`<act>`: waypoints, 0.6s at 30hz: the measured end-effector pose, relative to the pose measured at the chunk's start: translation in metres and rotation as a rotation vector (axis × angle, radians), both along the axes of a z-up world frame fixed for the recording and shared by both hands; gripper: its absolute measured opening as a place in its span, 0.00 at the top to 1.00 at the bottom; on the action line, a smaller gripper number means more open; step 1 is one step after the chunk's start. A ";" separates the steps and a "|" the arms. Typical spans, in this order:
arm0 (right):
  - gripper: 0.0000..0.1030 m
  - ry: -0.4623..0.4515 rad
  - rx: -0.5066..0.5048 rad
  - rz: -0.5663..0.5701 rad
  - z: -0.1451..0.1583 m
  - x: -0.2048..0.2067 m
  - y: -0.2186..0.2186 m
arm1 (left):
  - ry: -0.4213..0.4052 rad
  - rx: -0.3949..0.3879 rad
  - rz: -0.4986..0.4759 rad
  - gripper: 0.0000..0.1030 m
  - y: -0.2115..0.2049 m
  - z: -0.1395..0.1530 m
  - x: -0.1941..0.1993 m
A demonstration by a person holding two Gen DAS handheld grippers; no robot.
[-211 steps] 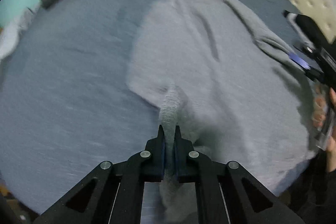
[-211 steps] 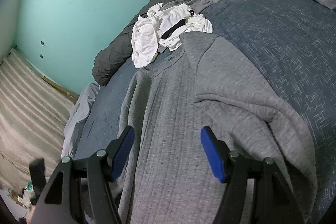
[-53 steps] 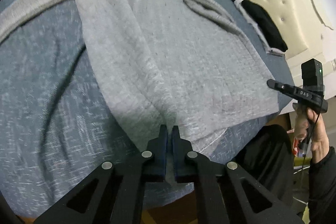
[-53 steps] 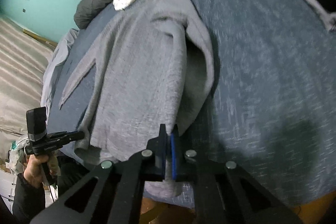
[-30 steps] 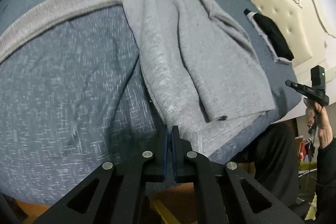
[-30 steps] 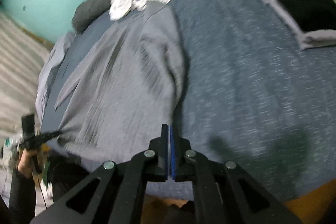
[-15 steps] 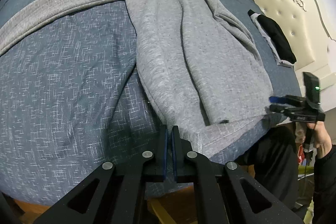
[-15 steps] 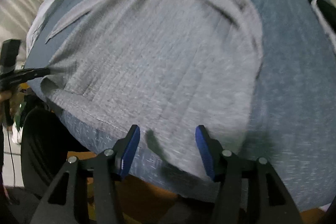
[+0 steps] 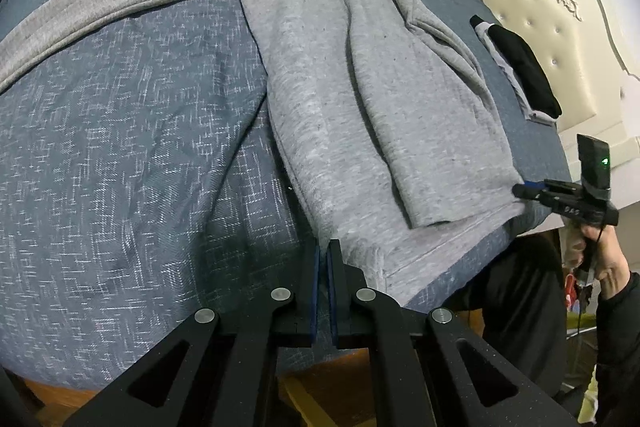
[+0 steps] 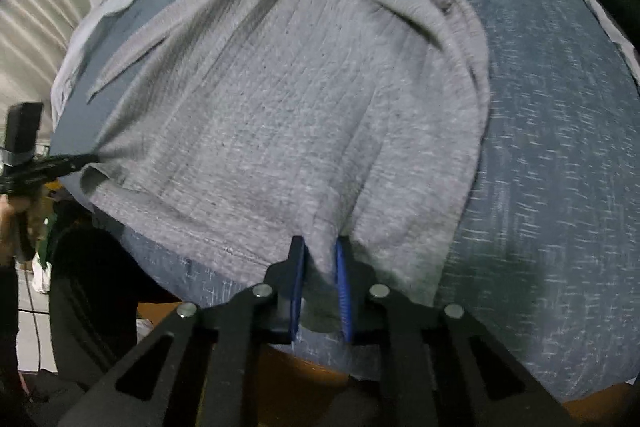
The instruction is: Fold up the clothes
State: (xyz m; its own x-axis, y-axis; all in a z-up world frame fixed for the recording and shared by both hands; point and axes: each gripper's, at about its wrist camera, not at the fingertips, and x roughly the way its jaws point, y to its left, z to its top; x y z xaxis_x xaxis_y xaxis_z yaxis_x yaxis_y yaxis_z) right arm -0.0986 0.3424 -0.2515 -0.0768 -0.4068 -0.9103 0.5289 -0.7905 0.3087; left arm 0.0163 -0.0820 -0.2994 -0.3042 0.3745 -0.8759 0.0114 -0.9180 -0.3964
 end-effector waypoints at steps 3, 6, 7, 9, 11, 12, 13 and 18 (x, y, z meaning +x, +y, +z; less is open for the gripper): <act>0.87 -0.007 -0.017 -0.002 0.003 0.001 0.007 | 0.001 -0.004 -0.009 0.96 0.002 0.000 -0.001; 0.88 -0.013 -0.025 -0.002 0.004 0.003 0.007 | 0.005 -0.002 -0.007 0.96 0.001 0.003 -0.001; 0.92 -0.009 -0.024 -0.002 0.004 0.003 0.008 | 0.007 -0.002 -0.005 0.96 0.000 0.004 -0.001; 0.95 0.005 -0.015 -0.003 0.005 0.004 0.006 | 0.007 -0.002 0.000 0.96 -0.001 0.005 -0.002; 0.95 0.012 -0.018 -0.009 0.006 0.002 0.007 | 0.009 -0.004 -0.003 0.96 0.001 0.007 -0.002; 0.95 0.016 -0.020 -0.012 0.008 0.001 0.009 | 0.009 -0.004 -0.005 0.96 0.001 0.008 -0.002; 0.96 0.026 -0.019 -0.012 0.010 0.001 0.010 | 0.011 -0.004 -0.005 0.96 0.002 0.008 -0.002; 0.96 0.068 -0.049 -0.047 0.028 -0.005 0.028 | 0.015 -0.003 -0.010 0.96 0.004 0.009 -0.002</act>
